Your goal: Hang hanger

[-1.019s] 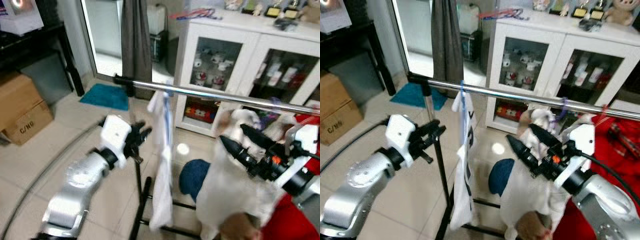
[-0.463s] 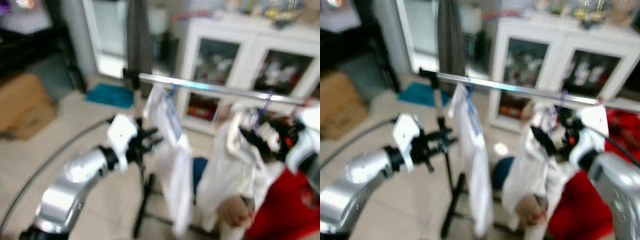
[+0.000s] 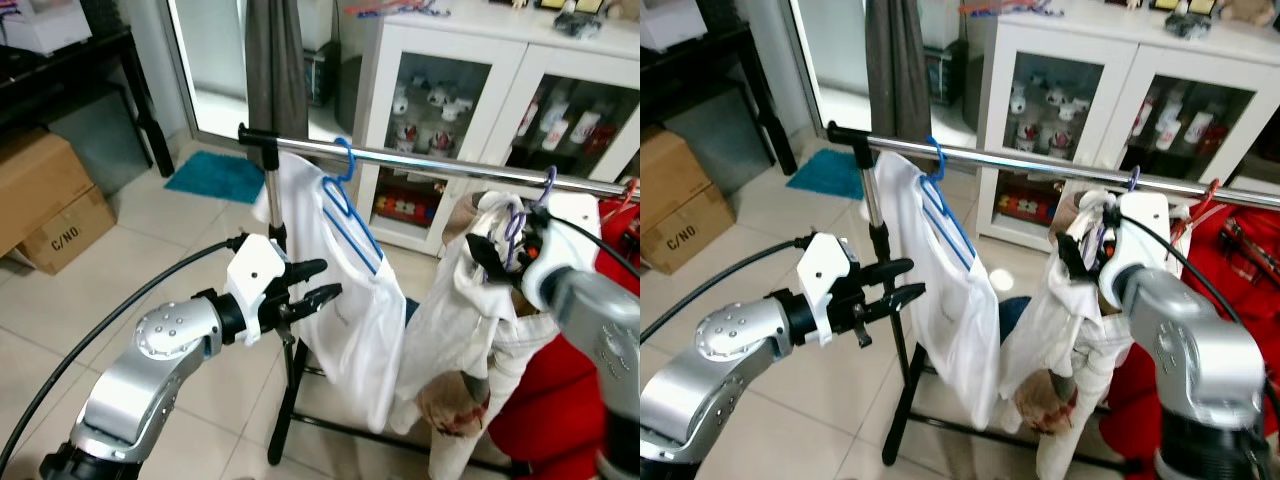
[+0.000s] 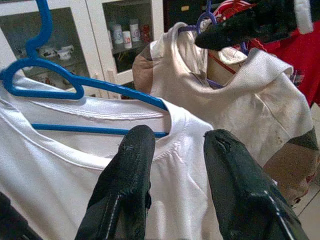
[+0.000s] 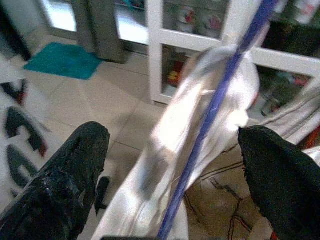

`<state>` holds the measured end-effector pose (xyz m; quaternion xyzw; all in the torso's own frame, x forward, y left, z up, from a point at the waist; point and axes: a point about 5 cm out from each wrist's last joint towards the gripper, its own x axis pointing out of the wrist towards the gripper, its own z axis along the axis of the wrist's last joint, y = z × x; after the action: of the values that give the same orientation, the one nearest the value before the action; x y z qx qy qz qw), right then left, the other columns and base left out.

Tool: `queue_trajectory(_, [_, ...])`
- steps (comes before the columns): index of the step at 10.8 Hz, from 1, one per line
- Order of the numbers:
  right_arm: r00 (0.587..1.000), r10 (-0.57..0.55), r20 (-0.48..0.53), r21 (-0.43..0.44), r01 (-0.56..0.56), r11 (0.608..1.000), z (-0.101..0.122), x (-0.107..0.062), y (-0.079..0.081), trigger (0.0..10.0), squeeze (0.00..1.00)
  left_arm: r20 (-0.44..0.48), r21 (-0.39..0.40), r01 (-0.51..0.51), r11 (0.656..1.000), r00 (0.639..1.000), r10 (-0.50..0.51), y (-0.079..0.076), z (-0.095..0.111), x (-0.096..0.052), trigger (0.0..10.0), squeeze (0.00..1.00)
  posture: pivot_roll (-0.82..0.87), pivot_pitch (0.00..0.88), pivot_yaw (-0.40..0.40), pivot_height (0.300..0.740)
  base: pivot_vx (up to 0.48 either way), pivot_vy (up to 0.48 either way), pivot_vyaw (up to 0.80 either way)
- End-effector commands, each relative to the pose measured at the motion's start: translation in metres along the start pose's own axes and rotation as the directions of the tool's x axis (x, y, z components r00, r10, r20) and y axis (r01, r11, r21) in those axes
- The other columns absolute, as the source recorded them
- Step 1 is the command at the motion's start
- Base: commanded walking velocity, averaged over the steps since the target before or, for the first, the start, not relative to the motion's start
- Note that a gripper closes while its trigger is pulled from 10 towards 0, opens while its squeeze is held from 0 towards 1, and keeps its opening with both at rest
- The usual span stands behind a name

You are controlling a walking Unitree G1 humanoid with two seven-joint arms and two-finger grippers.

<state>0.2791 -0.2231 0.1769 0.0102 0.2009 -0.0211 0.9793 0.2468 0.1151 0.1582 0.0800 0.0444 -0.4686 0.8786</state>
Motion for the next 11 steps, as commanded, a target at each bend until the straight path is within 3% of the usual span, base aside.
queue_trajectory(1, [0.998,-0.062,0.003,0.020,0.062,0.998,0.004,0.000,-0.009,10.0,0.00,-0.003,0.019,-0.003,1.000,1.000,0.003,0.001,0.004,0.000,10.0,0.13,-0.04,0.000,-0.032,0.740,0.000,0.000,0.00])
queue_trajectory(4, [0.988,-0.154,0.014,0.046,0.153,0.987,0.014,0.022,-0.010,9.5,0.00,-0.010,0.025,0.005,1.000,1.000,-0.004,0.002,0.003,0.004,10.0,0.13,-0.05,0.000,-0.021,0.740,0.000,0.000,0.00])
queue_trajectory(5, [0.985,-0.174,-0.010,0.048,0.174,0.984,0.015,0.028,-0.009,0.0,0.00,-0.017,0.034,0.030,0.999,0.999,-0.029,0.001,0.004,0.006,10.0,0.13,-0.04,0.000,-0.029,0.740,0.000,0.000,0.00])
queue_trajectory(7, [0.986,-0.167,-0.022,0.084,0.168,0.982,0.017,0.030,-0.007,0.0,0.00,0.004,0.045,0.084,0.995,0.996,-0.084,-0.004,0.009,0.008,10.0,0.13,-0.04,0.000,-0.034,0.740,0.000,0.000,0.00])
queue_trajectory(11, [0.983,-0.167,-0.075,0.156,0.177,0.972,0.010,0.030,-0.011,0.0,0.00,0.006,0.048,0.093,0.995,0.996,-0.093,-0.005,0.010,0.010,10.0,0.14,-0.05,0.000,-0.037,0.740,0.000,0.000,0.00])
